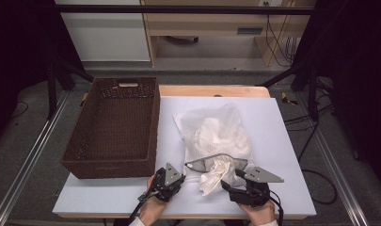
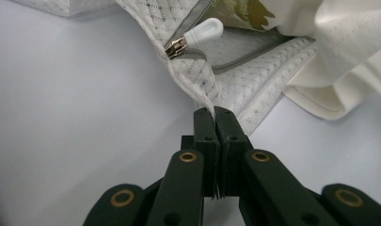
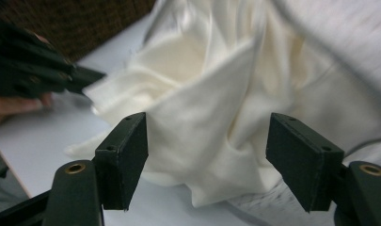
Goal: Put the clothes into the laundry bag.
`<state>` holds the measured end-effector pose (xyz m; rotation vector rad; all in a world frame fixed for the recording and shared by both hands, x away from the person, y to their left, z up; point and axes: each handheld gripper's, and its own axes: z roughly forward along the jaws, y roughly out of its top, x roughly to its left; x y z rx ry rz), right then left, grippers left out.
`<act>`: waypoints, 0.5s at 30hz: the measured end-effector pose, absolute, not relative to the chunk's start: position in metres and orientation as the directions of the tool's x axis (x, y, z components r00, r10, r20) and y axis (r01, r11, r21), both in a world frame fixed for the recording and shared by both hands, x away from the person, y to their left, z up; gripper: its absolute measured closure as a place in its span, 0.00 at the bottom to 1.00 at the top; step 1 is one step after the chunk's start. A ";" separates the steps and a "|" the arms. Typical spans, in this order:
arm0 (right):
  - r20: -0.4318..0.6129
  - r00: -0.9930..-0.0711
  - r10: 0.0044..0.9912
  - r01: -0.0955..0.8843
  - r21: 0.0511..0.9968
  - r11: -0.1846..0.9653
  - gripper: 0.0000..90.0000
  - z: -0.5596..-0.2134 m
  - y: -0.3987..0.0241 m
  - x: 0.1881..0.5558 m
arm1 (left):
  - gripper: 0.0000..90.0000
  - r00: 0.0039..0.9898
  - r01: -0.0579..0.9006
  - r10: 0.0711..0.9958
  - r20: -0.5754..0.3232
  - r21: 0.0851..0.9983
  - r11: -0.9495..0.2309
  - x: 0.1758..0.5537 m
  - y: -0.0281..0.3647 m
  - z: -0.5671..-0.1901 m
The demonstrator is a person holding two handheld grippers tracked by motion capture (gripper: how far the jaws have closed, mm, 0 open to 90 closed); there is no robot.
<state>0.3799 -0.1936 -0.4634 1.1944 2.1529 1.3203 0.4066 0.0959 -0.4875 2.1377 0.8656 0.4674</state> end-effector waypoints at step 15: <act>0.072 -0.569 0.819 0.490 0.830 0.267 0.87 -0.452 -0.154 0.421 | 0.98 0.720 0.429 0.693 0.027 0.768 -0.476 0.405 0.097 -0.487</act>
